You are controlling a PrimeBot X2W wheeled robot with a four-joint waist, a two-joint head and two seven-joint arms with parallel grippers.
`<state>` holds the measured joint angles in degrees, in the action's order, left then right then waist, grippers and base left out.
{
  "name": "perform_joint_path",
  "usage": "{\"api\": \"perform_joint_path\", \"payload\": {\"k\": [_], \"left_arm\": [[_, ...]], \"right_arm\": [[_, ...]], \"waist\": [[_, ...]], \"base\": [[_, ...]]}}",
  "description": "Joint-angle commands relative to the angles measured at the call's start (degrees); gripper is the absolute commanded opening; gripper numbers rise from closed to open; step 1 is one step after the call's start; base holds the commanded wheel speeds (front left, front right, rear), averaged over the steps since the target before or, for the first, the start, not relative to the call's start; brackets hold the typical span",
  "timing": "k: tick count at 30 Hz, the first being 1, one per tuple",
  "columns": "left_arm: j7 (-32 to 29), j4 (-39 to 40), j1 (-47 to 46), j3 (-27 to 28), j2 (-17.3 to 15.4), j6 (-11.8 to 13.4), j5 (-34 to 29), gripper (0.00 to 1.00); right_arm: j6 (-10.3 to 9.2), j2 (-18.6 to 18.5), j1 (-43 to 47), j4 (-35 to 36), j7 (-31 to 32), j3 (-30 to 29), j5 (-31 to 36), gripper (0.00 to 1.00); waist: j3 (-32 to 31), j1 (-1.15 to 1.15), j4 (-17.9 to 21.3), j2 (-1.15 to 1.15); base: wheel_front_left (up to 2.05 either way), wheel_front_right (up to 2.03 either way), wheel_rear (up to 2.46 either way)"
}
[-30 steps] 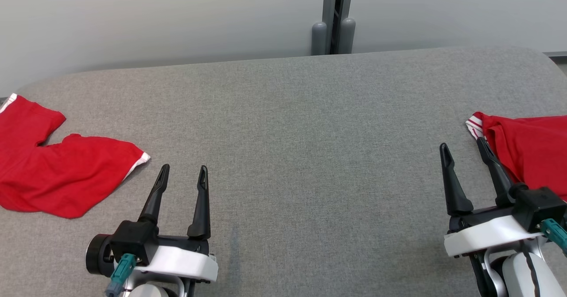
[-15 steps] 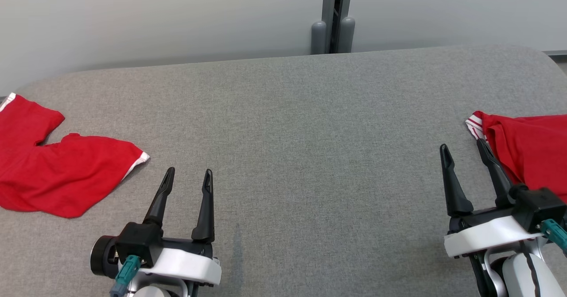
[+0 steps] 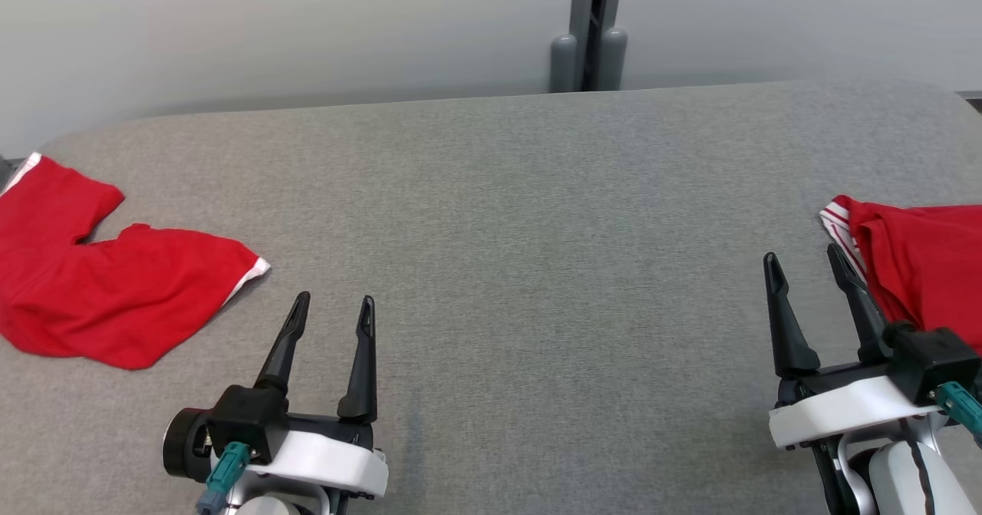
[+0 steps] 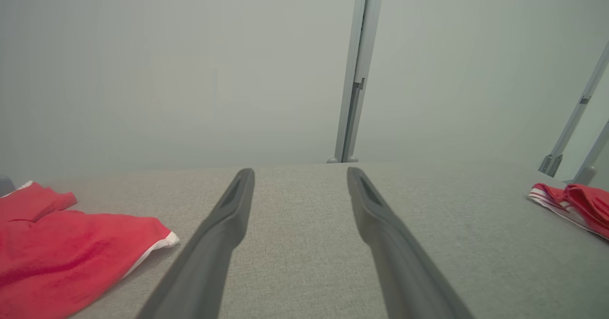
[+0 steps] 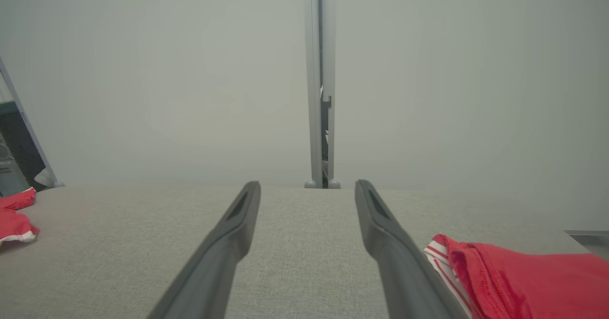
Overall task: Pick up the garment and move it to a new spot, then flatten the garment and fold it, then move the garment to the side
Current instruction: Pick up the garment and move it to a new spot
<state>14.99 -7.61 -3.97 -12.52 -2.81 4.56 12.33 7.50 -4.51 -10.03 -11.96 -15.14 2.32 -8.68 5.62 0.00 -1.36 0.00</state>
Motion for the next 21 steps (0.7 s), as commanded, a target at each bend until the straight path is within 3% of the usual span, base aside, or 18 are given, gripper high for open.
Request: {"api": "perform_joint_path", "payload": {"k": [1,8,21], "left_arm": [[0.2,-0.1,-0.7,-0.1,-0.2,-0.3,0.1,1.00],[0.2,-0.7,-1.6,-0.9,-0.2,-0.3,-0.9,1.00],[0.2,0.2,0.4,4.0,-0.2,-0.3,-0.5,1.00]], "right_arm": [[-0.03,-0.1,0.3,-0.2,0.0,0.0,-0.4,1.00],[-0.03,-0.5,0.7,-0.6,0.0,1.5,-0.7,1.00],[-0.03,-0.9,0.3,-0.9,0.0,6.7,-1.1,1.00]], "waist": [[0.2,0.00,-0.6,0.00],[1.0,0.00,-5.8,0.00],[-1.0,0.00,-17.7,0.00]], "base": [[0.00,0.00,0.00],[0.00,0.00,0.00],[0.00,0.00,0.00]]}}
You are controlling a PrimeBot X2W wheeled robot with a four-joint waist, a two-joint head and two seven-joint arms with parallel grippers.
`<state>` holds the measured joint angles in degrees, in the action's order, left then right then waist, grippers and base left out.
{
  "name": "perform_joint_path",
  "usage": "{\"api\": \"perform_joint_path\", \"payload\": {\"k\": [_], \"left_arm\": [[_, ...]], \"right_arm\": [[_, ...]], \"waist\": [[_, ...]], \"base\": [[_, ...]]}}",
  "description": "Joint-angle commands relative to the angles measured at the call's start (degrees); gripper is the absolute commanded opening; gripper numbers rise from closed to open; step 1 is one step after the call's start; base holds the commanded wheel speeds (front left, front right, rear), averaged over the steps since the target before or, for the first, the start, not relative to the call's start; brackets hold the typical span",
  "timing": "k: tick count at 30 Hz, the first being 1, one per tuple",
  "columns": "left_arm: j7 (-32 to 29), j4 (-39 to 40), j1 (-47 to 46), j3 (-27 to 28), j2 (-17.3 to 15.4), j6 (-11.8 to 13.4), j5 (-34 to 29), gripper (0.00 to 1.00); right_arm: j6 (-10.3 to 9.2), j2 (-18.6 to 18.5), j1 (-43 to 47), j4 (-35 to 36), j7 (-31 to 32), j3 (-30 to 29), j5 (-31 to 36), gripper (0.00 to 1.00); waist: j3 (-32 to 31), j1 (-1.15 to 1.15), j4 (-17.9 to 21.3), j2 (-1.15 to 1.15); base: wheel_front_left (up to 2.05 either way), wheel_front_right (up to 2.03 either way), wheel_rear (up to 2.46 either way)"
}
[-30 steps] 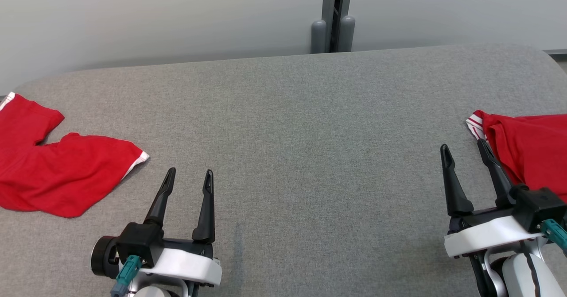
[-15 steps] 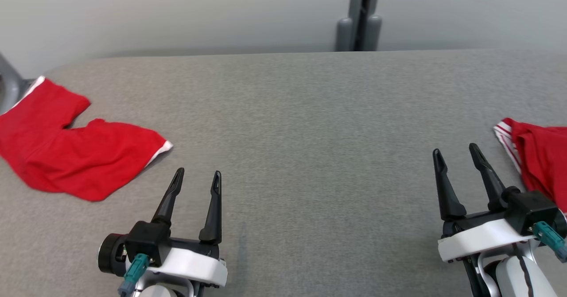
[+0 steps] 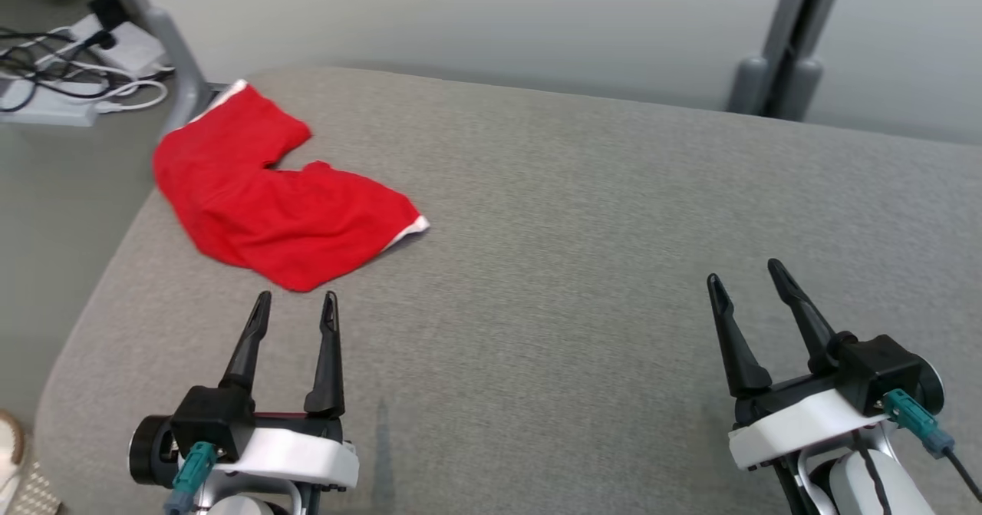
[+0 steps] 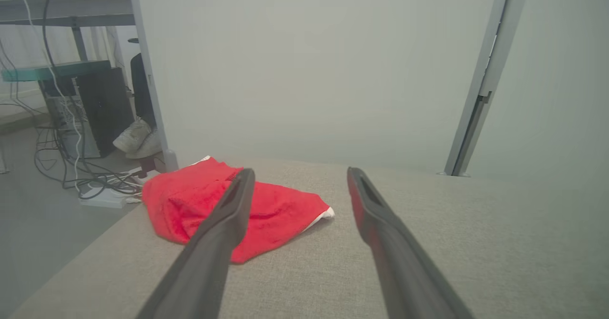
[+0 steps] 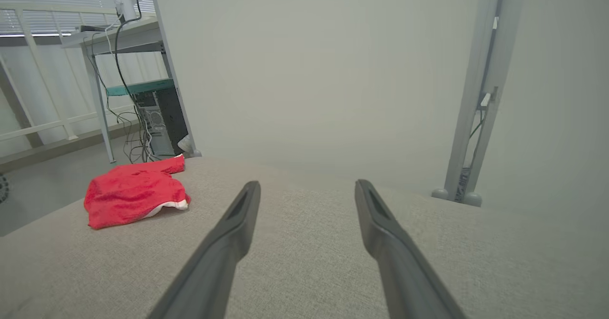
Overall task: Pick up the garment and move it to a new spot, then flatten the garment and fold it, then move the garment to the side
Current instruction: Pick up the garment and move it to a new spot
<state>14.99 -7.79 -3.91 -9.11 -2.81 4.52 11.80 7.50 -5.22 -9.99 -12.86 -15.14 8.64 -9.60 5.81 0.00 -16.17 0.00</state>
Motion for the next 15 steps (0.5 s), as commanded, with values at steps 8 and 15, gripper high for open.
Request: {"api": "perform_joint_path", "payload": {"k": [8,15], "left_arm": [[0.2,0.5,2.6,2.0,-0.2,-0.6,-0.3,1.00],[0.2,0.7,3.5,2.3,-0.2,-0.8,-0.6,1.00]], "right_arm": [[-0.03,0.2,1.2,-0.5,0.0,2.3,-1.0,1.00],[-0.03,0.5,1.6,-1.1,0.0,3.2,-1.3,1.00]], "waist": [[-3.1,0.00,-8.2,0.00],[-4.1,0.00,-10.3,0.00]], "base": [[0.00,0.00,0.00],[0.00,0.00,0.00]]}}
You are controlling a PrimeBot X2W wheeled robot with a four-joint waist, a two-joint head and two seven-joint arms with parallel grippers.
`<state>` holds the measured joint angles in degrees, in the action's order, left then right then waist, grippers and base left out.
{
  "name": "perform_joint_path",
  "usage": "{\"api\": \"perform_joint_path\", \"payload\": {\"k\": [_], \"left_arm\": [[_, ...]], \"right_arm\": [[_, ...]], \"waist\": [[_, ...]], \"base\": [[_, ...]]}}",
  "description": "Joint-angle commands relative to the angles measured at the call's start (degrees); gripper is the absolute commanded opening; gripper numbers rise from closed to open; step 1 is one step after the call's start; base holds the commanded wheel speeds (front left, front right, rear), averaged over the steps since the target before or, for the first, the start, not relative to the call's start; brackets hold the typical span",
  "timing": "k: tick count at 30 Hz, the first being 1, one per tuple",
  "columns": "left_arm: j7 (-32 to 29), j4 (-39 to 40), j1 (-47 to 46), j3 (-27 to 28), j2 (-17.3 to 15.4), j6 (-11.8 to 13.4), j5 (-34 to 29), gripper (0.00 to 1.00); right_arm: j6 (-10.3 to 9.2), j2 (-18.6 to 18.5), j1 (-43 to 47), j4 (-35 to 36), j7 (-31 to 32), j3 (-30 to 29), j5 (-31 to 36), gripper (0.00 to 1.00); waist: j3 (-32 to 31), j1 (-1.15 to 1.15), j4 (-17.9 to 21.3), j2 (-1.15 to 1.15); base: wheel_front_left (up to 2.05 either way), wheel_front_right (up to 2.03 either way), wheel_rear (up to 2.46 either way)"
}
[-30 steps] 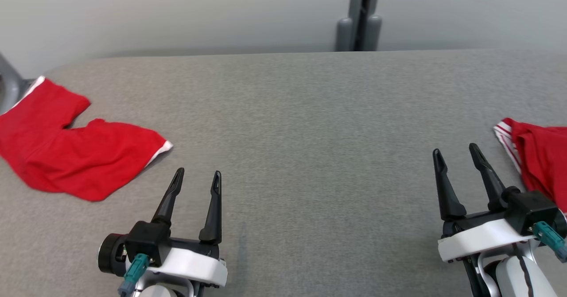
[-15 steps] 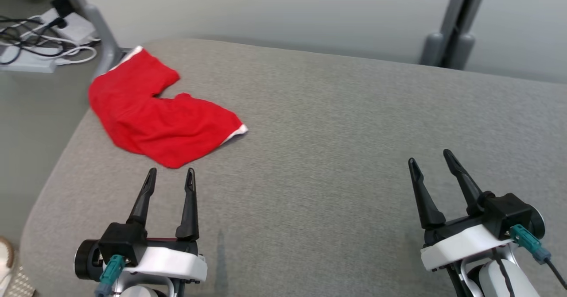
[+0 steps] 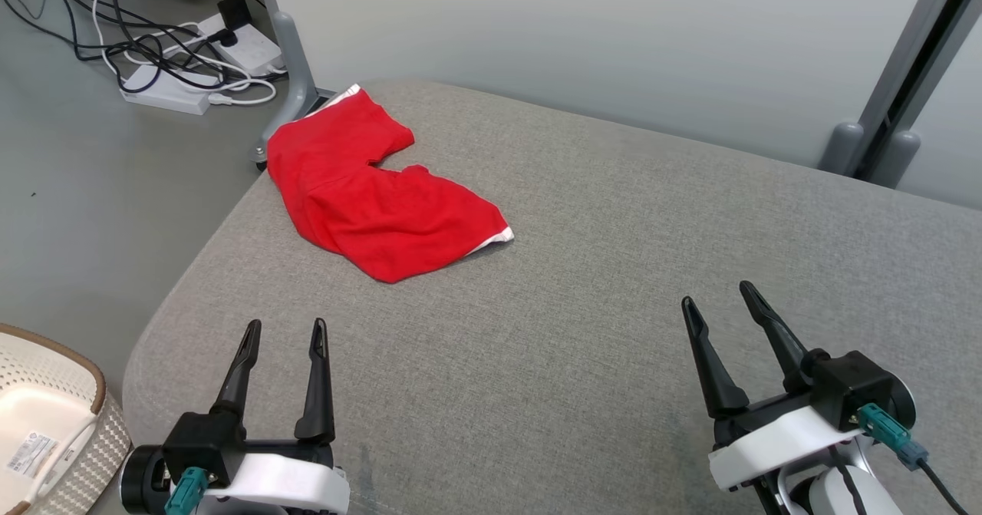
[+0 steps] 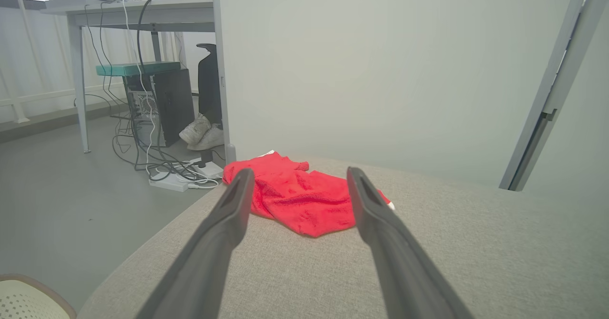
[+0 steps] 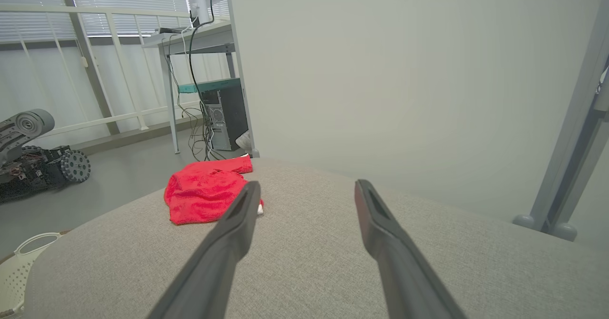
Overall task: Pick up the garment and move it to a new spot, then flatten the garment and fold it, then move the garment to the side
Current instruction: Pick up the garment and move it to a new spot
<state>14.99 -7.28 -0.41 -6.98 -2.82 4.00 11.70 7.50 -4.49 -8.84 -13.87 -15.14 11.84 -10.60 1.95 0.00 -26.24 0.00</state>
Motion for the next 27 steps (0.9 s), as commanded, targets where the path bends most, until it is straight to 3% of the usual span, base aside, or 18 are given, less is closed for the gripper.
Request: {"api": "perform_joint_path", "payload": {"k": [1,18,27], "left_arm": [[0.2,0.2,0.1,0.2,-0.2,-0.3,-0.5,1.00],[0.2,0.5,-0.3,0.6,-0.2,0.2,0.1,1.00],[0.2,-1.4,-5.2,3.6,-0.2,-1.1,0.6,1.00]], "right_arm": [[-0.03,-0.2,0.5,-0.2,0.0,0.1,-0.3,1.00],[-0.03,-0.5,-0.6,-0.5,0.0,1.5,-0.7,1.00],[-0.03,-3.0,-4.8,1.5,0.0,2.7,0.9,1.00]], "waist": [[-0.2,0.00,-0.4,0.00],[0.7,0.00,0.4,0.00],[7.1,0.00,4.0,0.00]], "base": [[0.00,0.00,0.00],[0.00,0.00,0.00],[0.00,0.00,0.00]]}}
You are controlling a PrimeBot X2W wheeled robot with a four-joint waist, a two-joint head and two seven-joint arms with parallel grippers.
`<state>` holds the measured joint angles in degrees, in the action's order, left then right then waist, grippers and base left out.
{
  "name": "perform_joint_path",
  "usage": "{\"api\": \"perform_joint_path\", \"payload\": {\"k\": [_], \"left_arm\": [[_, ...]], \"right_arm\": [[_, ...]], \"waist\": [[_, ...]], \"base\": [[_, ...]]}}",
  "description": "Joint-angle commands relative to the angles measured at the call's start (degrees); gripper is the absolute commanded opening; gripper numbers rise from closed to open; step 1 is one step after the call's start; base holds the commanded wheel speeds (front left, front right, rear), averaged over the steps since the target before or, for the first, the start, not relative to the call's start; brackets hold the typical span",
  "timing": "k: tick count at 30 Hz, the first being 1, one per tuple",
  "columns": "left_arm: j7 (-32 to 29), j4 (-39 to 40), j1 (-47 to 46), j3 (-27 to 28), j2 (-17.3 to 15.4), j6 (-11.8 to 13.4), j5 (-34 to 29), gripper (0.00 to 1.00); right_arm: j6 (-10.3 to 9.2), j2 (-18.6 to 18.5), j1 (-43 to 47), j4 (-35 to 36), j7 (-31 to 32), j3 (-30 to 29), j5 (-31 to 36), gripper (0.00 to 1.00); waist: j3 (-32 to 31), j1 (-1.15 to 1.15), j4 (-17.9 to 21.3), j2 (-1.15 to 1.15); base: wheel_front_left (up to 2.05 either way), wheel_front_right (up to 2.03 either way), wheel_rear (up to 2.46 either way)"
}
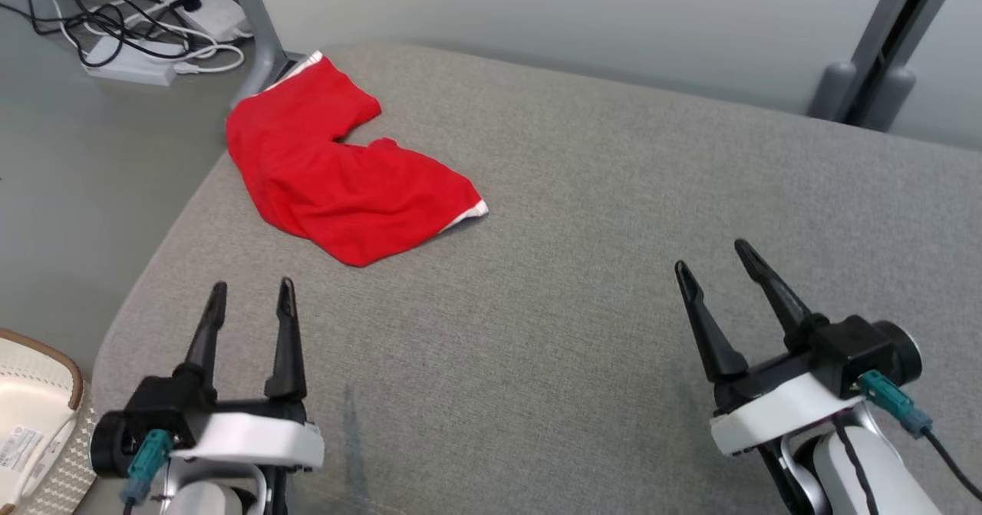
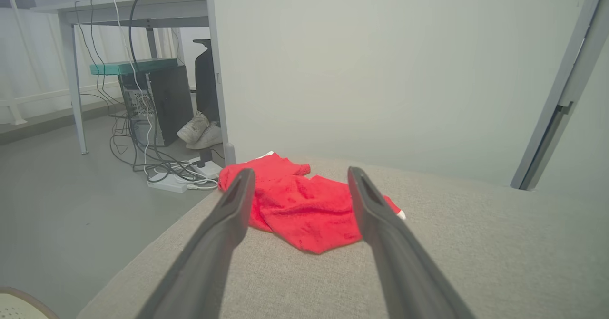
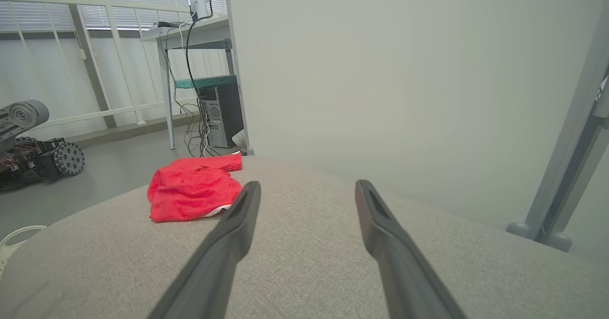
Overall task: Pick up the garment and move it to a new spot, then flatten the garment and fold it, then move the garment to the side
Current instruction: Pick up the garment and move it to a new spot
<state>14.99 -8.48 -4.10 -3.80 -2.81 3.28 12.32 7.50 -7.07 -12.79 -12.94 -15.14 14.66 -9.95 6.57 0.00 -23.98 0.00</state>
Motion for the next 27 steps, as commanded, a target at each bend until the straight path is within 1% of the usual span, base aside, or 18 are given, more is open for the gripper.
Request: {"api": "perform_joint_path", "payload": {"k": [1,5,8,11,15,20,21,24,27], "left_arm": [[0.2,-0.3,-2.3,1.1,-0.2,-0.7,-0.2,1.00],[0.2,-1.8,-5.8,2.5,-0.2,-2.0,0.2,1.00],[0.1,-5.7,-10.5,3.5,-0.9,-3.8,0.5,1.00],[-0.4,-11.4,-16.2,3.2,-2.5,-4.7,-0.2,1.00],[-5.2,-17.7,-24.4,3.2,-4.2,-5.6,0.8,1.00],[-13.1,-25.9,-33.0,3.0,-6.2,-7.4,2.7,1.00],[-15.6,-29.1,-35.6,3.6,-7.1,-7.7,3.6,1.00],[-17.9,-33.5,-38.8,3.3,-8.9,-7.5,3.1,1.00],[-19.5,-37.2,-41.4,3.1,-10.0,-7.1,2.8,1.00]], "right_arm": [[-0.03,-0.6,-1.4,0.9,0.0,-0.1,0.4,1.00],[-0.03,-1.6,-2.9,2.8,0.6,-0.2,1.2,1.00],[-0.03,-2.6,-4.4,5.4,1.8,0.3,1.8,1.00],[-0.03,-3.8,-5.7,8.5,3.4,0.3,2.4,1.00],[-0.03,-4.9,-6.9,12.2,5.2,-0.1,2.8,1.00],[-0.03,-5.7,-7.7,15.3,6.7,0.0,3.4,1.00],[-0.03,-6.0,-7.7,15.9,6.8,0.1,3.4,1.00],[-0.03,-6.0,-7.6,16.5,6.8,-0.3,3.5,1.00],[-0.03,-6.0,-7.0,17.0,6.7,-0.6,3.6,1.00]], "waist": [[3.7,0.00,2.4,0.00],[7.2,0.00,3.9,0.00],[10.9,0.00,5.4,0.00],[14.4,0.00,6.8,0.00],[18.1,0.00,8.2,0.00],[21.0,0.00,9.7,0.00],[21.8,0.00,10.5,0.00],[22.9,0.00,11.6,0.00],[23.7,0.00,12.5,0.00]], "base": [[0.00,0.00,0.00],[0.00,0.00,0.00],[0.00,0.00,0.00],[0.00,0.00,0.00],[0.00,0.00,0.00],[0.00,0.00,0.00],[0.00,0.00,0.00],[0.00,0.00,0.00],[0.00,0.00,0.00]]}}
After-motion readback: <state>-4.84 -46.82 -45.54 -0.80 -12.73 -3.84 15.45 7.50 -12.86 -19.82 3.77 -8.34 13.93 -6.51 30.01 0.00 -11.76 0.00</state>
